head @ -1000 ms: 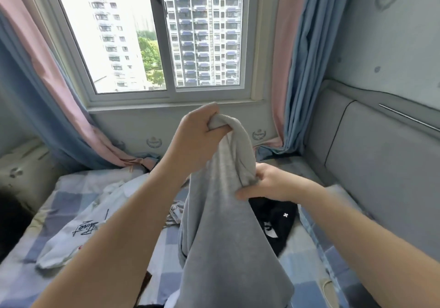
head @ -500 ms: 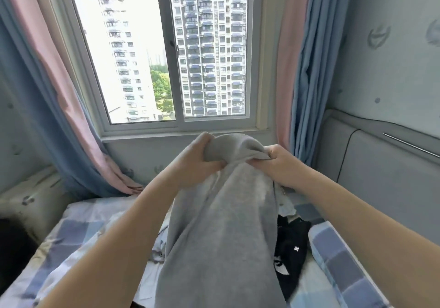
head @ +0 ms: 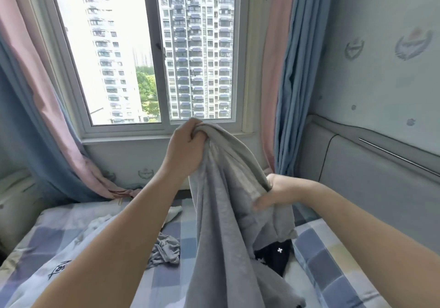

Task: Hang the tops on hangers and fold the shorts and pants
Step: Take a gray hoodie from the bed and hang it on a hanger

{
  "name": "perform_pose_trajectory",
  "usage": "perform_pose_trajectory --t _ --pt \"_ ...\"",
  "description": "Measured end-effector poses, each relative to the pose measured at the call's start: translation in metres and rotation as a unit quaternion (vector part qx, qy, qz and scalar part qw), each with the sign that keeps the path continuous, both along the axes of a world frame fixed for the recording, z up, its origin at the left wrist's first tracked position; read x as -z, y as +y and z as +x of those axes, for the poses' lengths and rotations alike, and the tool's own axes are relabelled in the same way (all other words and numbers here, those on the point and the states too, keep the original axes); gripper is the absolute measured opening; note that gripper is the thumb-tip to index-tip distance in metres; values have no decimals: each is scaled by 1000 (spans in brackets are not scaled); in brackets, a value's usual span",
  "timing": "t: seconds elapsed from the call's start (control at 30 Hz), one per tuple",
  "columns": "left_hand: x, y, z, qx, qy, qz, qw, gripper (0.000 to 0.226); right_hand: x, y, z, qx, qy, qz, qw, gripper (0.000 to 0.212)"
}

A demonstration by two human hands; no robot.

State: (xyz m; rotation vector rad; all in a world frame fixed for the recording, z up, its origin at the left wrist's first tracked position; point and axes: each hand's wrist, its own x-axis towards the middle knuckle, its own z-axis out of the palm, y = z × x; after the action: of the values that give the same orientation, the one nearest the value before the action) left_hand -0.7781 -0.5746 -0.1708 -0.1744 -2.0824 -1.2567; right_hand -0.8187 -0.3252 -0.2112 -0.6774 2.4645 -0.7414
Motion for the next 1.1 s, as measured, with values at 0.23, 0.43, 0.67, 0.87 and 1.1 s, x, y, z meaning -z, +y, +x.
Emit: perform_pose_trajectory --t 0.23,0.43,0.67,0.87,1.1 --pt "11 -14 -13 -58 -14 39 997 18 30 25 -4 80 32 -75 993 17" --pt "52 -17 -13 -65 -225 -5 972 23 1 -19 11 158 -44 -313 936 23" --pt "73 17 33 -53 -82 52 994 20 -40 -58 10 279 -78 -419 861 38" --pt "96 52 47 70 -200 -7 977 42 -59 -56 9 296 -99 -480 820 28" --pt "136 75 34 89 -308 -35 947 59 -76 -39 14 306 -74 -508 801 16"
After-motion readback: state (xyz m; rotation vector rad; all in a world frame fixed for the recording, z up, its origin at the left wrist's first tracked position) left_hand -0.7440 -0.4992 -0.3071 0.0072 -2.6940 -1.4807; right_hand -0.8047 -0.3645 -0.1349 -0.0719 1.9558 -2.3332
